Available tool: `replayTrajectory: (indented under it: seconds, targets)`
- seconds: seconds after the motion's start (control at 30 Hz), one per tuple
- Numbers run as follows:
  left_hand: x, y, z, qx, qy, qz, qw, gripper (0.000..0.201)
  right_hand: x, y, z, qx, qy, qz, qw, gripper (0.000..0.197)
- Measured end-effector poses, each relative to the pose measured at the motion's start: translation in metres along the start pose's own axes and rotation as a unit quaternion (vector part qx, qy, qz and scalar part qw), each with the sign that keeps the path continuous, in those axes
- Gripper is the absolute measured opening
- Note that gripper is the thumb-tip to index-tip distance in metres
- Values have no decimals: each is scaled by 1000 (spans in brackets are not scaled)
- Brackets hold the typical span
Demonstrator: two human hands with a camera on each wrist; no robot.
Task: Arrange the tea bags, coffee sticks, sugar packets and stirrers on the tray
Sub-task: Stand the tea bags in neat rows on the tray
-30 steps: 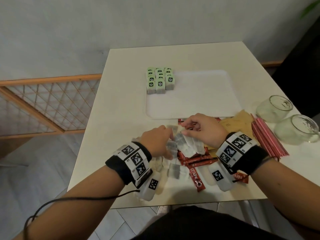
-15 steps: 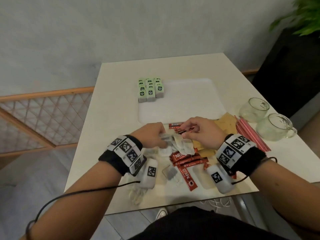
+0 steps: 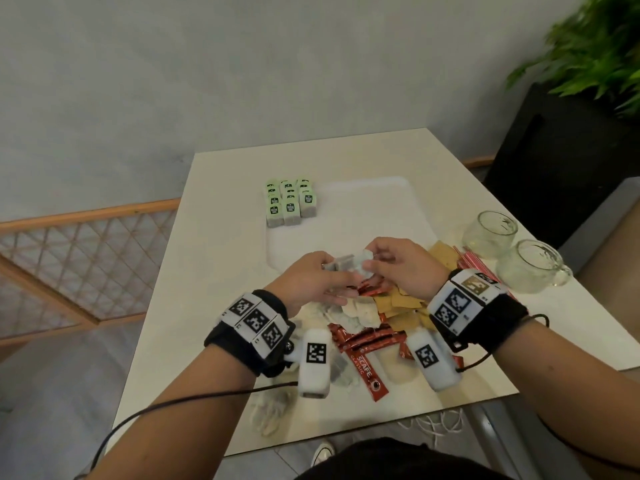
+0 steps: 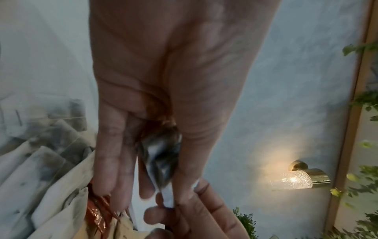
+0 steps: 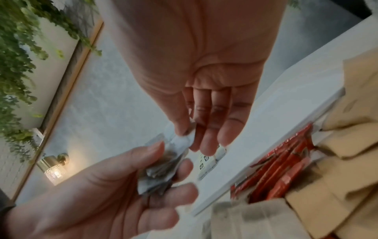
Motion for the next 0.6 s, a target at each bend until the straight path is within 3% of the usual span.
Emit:
replayTrajectory:
  seconds: [0.13, 0.23, 0.37, 0.6]
  targets:
    - [1, 15, 3, 4, -35, -124, 992, 35, 3, -11, -12, 137, -45, -32, 989, 11]
    - [-3, 23, 1, 70, -58, -181, 979, 47, 5, -15, -20, 159, -51, -41, 985, 15]
    - [-13, 25, -5, 139, -46, -171, 974, 35, 4, -25, -12, 135, -25, -2, 991, 21]
    - [-35, 4, -11, 141, 16, -67, 988, 27, -14, -25, 2, 84, 22, 40, 995, 13]
Point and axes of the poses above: each hand's wrist, its own x-axis away from the middle knuckle, its own y-axis out of the palm, z = x × y, the point moved 5 cm from there along -x, towards the middle knuckle, and after that the axes turned 6 degrees about -z, right-handed, at the moved point
